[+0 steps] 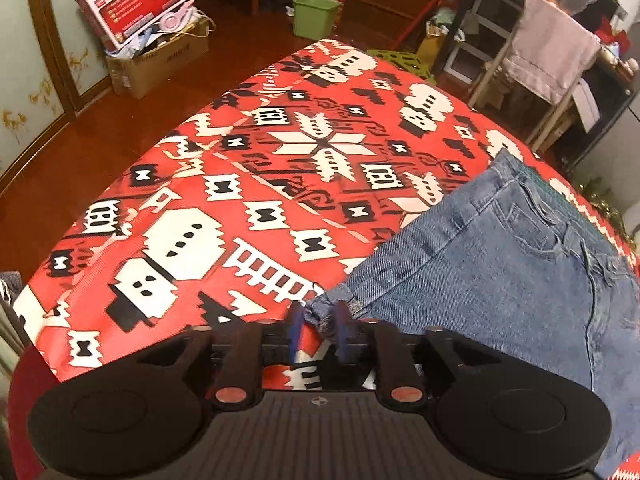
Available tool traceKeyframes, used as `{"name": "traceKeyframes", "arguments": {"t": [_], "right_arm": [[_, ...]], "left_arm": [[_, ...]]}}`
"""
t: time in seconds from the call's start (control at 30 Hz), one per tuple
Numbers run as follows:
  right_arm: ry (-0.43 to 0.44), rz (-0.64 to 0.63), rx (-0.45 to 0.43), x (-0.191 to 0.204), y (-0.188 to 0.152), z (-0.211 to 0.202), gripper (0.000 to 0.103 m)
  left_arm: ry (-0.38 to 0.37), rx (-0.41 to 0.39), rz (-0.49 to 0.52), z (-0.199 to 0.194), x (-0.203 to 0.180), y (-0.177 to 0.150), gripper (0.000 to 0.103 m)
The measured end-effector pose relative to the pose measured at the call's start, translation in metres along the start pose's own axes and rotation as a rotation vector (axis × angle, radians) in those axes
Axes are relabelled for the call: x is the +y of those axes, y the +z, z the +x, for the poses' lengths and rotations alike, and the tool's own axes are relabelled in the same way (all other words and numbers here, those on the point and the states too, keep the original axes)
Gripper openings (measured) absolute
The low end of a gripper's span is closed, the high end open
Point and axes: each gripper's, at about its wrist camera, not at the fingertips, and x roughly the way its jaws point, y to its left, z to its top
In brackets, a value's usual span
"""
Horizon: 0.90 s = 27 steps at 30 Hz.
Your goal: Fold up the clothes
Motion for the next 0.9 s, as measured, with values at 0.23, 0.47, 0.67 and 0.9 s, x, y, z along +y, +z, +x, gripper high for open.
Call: {"name": "traceKeyframes", "arguments": {"t": [0.23, 0.47, 0.67, 0.9], "right_arm": [[0.021, -0.061, -0.07, 0.013, 0.0, -0.006, 0.103], [0.033, -0.12, -0.103, 0.029, -0.001, -0.005, 0.103], [0.13, -0.142, -0.074, 0.035, -0.004, 0.001, 0.103], [0.111, -0.265, -0.052, 0.059, -0.014, 0.003, 0.103]], "left_arm": [[-0.087, 0.032, 0.048, -0.017, -0.002, -0.015, 0.068], [-0.287, 0.033, 0.096, -0.036, -0.031, -0.038, 0.083], [-0.27, 0.034, 0.319, -0.039, -0.079, -0.063, 0.083], [-0.401, 0.025, 0.514, -0.04, -0.109, -0.091, 0.083]]}}
